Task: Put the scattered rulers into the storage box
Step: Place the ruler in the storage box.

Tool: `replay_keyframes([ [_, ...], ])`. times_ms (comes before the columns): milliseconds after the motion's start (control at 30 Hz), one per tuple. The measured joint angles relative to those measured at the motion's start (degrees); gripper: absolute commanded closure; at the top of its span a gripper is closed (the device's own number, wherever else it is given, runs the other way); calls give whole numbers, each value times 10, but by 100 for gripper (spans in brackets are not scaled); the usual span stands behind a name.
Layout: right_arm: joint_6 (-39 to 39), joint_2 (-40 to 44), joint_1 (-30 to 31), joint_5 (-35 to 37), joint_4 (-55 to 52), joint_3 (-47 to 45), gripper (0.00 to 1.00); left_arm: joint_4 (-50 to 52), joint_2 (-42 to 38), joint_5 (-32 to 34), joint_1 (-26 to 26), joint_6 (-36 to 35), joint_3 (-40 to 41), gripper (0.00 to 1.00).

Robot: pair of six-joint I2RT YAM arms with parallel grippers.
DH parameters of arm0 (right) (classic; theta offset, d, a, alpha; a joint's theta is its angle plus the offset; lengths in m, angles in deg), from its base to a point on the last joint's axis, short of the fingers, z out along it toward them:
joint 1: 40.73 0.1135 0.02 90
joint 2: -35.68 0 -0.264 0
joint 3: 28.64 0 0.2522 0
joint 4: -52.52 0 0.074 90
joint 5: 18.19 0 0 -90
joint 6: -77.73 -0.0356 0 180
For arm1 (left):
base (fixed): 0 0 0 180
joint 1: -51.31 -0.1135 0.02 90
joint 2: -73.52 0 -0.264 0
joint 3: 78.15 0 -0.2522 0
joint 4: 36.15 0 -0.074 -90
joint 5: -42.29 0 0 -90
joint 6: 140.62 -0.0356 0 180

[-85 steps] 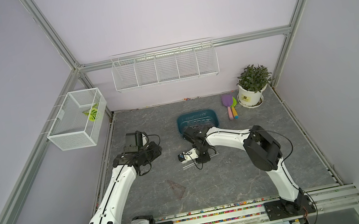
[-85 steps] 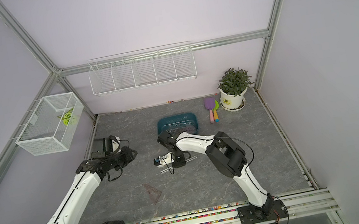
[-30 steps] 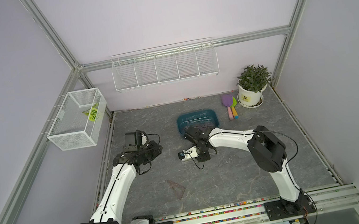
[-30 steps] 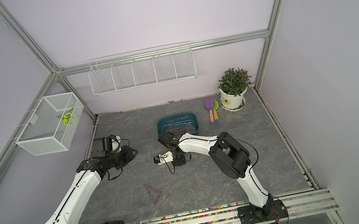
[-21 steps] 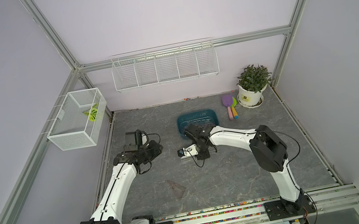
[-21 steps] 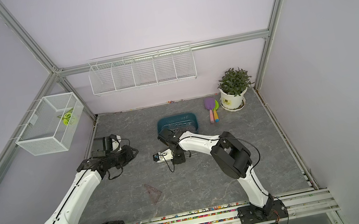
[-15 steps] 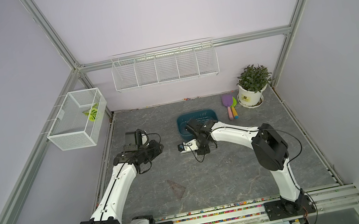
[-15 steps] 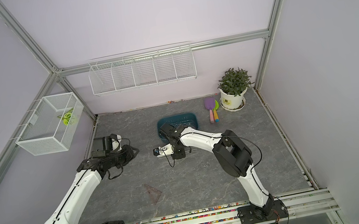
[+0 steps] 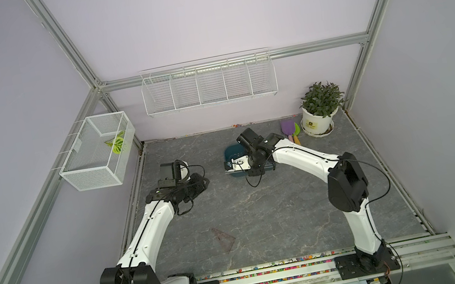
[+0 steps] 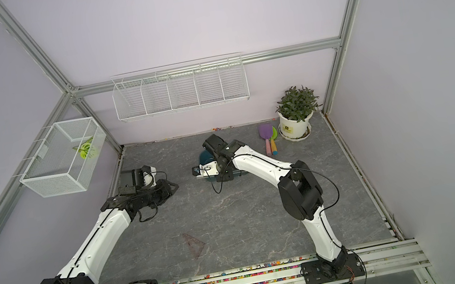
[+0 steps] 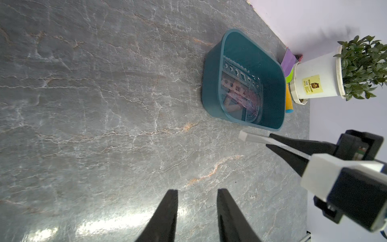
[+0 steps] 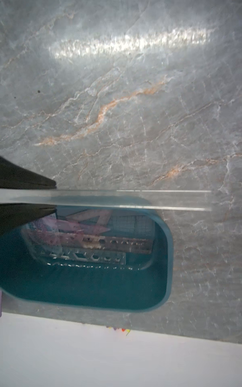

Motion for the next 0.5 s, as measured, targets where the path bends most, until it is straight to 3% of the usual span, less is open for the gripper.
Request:
replay_keyframes([
  [500,46,-104,-50,-2,21,94,100,-26,59,-16,0,5,-28,63],
])
